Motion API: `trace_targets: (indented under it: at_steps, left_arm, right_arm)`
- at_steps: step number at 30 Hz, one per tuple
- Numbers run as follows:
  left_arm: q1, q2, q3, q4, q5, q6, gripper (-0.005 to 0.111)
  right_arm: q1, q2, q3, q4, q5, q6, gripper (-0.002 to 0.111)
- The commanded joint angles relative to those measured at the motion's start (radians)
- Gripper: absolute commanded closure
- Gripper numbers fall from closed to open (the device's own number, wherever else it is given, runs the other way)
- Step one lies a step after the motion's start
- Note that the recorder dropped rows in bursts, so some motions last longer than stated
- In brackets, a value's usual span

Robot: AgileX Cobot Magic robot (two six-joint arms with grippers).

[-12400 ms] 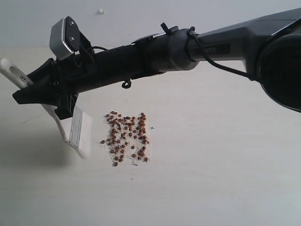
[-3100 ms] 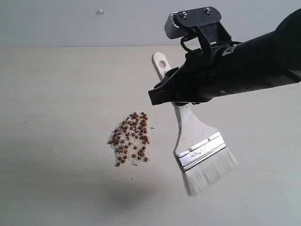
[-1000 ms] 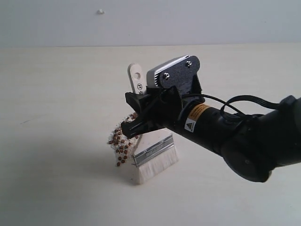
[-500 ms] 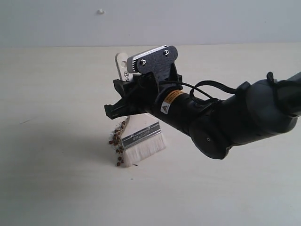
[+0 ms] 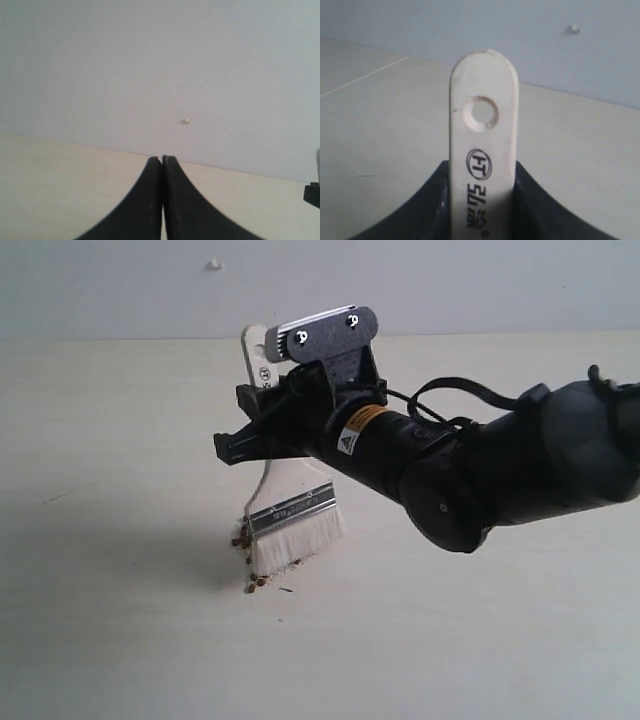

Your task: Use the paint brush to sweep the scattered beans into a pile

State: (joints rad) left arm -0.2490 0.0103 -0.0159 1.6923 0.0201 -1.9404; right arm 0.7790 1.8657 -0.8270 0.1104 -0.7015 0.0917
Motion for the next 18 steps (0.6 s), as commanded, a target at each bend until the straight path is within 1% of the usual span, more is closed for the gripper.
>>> trace_targets:
  at_steps: [1,4,7,10,12,16,18]
  left_arm:
    - [-0.005,0.001,0.003,0.000,0.001,-0.001,0.107]
    - [-0.005,0.001,0.003,0.000,0.001,-0.001,0.107]
    - [-0.005,0.001,0.003,0.000,0.001,-0.001,0.107]
    - [-0.005,0.001,0.003,0.000,0.001,-0.001,0.107]
    - [-0.005,0.001,0.003,0.000,0.001,-0.001,0.107]
    - [-0.005,0.001,0.003,0.000,0.001,-0.001,0.107]
    - [-0.005,0.001,0.003,0.000,0.001,-0.001,0.107]
  right_arm:
    - [0.000,-0.091,-0.009,0.089,0.083,0.009,0.108]
    - [0.027,-0.107,-0.007,0.176,0.126,0.018,0.108]
    - [0.097,-0.090,-0.007,0.316,0.083,-0.012,0.108]
    - [0.176,-0.059,-0.009,0.610,0.029,-0.230,0.108]
    - [0.210,-0.044,-0.009,0.739,-0.003,-0.320,0.108]
    - [0.283,-0.035,-0.013,0.818,-0.099,-0.335,0.108]
    - [0.315,-0.028,-0.041,0.872,-0.105,-0.403,0.108]
